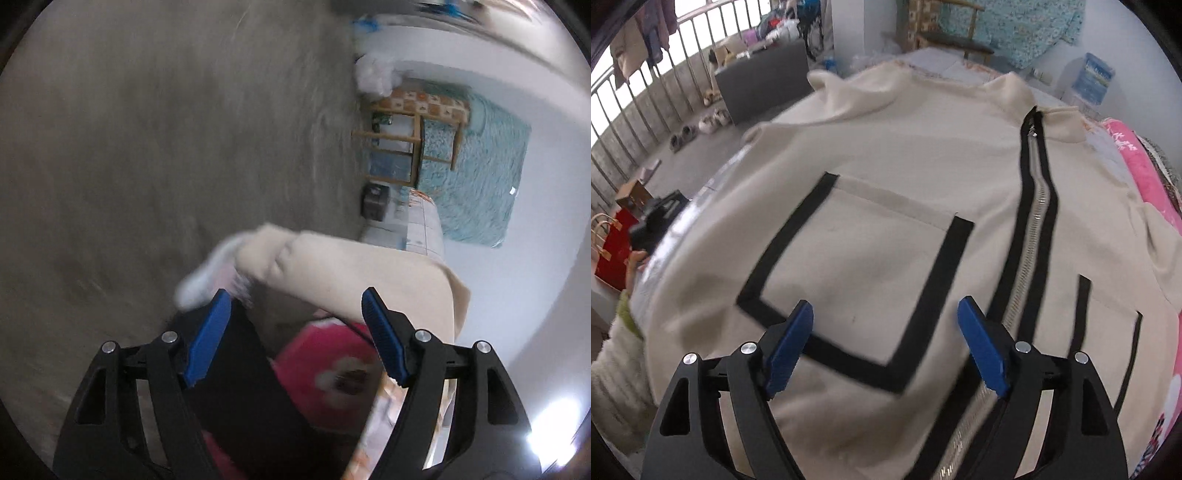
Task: Fold large clothes
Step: 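Lift the gripped sleeve up off the bed with the left tool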
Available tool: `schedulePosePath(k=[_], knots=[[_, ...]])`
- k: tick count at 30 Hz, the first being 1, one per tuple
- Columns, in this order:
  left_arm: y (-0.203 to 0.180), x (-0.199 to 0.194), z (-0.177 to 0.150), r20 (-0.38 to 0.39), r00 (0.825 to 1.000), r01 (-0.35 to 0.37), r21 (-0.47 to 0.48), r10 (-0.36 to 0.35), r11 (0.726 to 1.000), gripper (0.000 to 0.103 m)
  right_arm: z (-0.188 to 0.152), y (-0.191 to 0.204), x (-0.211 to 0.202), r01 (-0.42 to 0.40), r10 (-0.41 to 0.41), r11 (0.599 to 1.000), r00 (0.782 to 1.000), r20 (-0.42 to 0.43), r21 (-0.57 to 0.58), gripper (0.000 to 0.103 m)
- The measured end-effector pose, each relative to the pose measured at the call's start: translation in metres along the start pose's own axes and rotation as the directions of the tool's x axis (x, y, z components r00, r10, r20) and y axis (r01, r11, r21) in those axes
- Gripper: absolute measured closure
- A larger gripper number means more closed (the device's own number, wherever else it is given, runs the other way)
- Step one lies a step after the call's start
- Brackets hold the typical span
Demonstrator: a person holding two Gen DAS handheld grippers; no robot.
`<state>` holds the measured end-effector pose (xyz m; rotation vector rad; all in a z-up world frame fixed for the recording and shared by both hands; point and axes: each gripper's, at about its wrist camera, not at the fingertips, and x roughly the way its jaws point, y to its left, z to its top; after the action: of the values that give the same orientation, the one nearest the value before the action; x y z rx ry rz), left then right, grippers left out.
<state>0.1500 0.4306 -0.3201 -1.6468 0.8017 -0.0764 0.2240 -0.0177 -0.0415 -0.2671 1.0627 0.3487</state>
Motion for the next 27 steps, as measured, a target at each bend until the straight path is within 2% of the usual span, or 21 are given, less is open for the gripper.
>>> schedulePosePath(k=[3,5,7,13,16,17,20,24,27], knots=[[0.036,0.058,-0.010,-0.083,0.985,0.140,-0.106,-0.149,0.985,0.026,0.013,-0.002,0.011,-0.001,0.001,1.000,1.000,-0.005,0.012,0.024],[0.061,0.097,-0.019,-0.105,0.962,0.223,-0.223,-0.250,0.949,0.025,0.020,-0.001,0.013,0.009,-0.009,1.000,1.000,-0.009,0.007,0.024],[0.082,0.133,-0.024,-0.095,0.936,0.292,-0.336,-0.340,0.896,0.024,0.024,0.002,0.015,0.022,-0.022,1.000,1.000,-0.012,-0.011,0.024],[0.110,0.215,-0.017,-0.049,0.894,0.371,-0.473,-0.444,0.799,0.023,0.032,0.008,0.020,0.051,-0.052,0.998,0.999,-0.010,-0.044,0.023],[0.109,0.232,-0.008,-0.015,0.889,0.389,-0.503,-0.458,0.772,0.023,0.033,0.005,0.021,0.043,-0.043,0.999,0.999,-0.012,-0.027,0.023],[0.107,0.227,-0.004,-0.009,0.886,0.395,-0.506,-0.463,0.766,0.024,0.033,0.004,0.021,0.040,-0.041,0.999,0.999,-0.013,-0.022,0.023],[0.103,0.222,0.005,0.006,0.901,0.380,-0.492,-0.433,0.783,0.033,0.032,0.003,0.019,0.045,-0.046,0.999,0.999,-0.010,-0.017,0.023],[0.101,0.210,0.013,-0.020,0.908,0.358,-0.483,-0.419,0.799,0.034,0.029,0.001,0.018,0.039,-0.039,0.999,0.999,-0.006,-0.010,0.023],[0.108,0.195,-0.004,-0.045,0.906,0.346,-0.493,-0.420,0.798,0.032,0.027,-0.001,0.015,0.028,-0.028,1.000,1.000,0.002,0.004,0.023]])
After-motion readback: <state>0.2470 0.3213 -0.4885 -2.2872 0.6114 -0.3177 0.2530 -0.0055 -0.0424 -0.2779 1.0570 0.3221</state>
